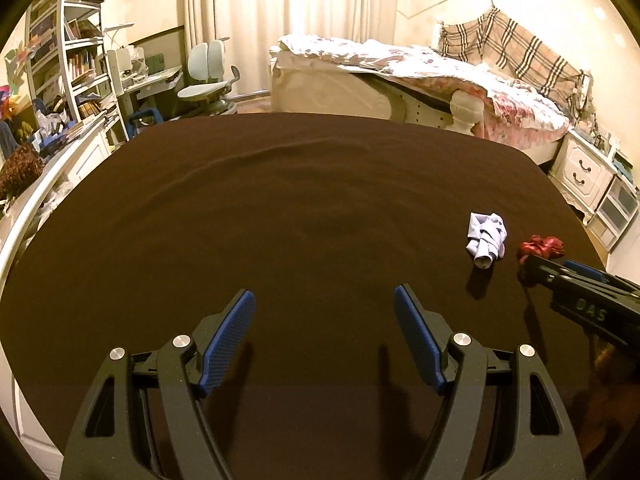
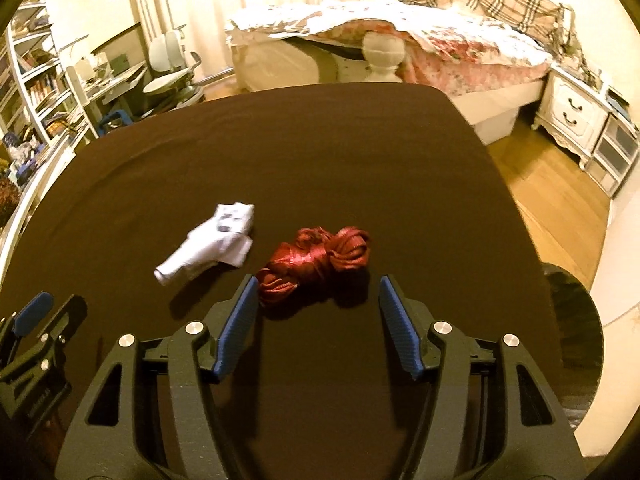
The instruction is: Collect trash
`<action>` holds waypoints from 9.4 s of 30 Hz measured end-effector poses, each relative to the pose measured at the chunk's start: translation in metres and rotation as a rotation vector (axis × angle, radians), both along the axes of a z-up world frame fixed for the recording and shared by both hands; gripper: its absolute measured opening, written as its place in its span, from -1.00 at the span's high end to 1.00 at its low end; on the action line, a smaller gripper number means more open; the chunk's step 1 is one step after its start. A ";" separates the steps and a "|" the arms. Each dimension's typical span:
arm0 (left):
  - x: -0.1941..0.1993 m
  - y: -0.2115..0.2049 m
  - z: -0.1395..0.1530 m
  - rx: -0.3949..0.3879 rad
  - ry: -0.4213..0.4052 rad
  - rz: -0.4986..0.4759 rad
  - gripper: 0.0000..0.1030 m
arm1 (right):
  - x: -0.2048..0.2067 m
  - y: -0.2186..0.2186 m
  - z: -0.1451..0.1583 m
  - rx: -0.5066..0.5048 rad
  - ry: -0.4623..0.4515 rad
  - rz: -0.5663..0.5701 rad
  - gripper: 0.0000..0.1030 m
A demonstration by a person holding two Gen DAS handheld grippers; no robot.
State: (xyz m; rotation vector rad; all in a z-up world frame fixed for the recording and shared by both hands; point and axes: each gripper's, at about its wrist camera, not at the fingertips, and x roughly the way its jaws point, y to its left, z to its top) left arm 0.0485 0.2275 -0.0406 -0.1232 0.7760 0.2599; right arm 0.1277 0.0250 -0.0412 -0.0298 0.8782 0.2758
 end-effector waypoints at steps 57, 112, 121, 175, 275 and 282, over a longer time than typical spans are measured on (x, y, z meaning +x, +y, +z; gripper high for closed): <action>0.058 -0.075 0.000 -0.030 0.025 -0.209 -0.47 | 0.006 -0.043 0.000 0.050 -0.001 0.004 0.43; -0.007 -0.111 0.007 -0.057 -0.007 -0.255 0.32 | -0.094 -0.073 0.005 0.045 -0.024 0.048 0.43; -0.019 -0.132 0.013 -0.064 -0.036 -0.285 0.32 | -0.108 -0.107 0.018 0.058 -0.057 -0.005 0.43; 0.023 -0.303 0.008 0.003 -0.051 -0.613 0.32 | -0.087 -0.257 0.005 0.083 -0.076 -0.346 0.42; -0.047 -0.237 0.045 0.031 -0.181 -0.457 -0.71 | -0.168 -0.230 0.045 -0.019 -0.256 -0.427 -0.71; -0.047 -0.238 0.046 0.030 -0.181 -0.457 -0.71 | -0.167 -0.230 0.045 -0.019 -0.256 -0.427 -0.71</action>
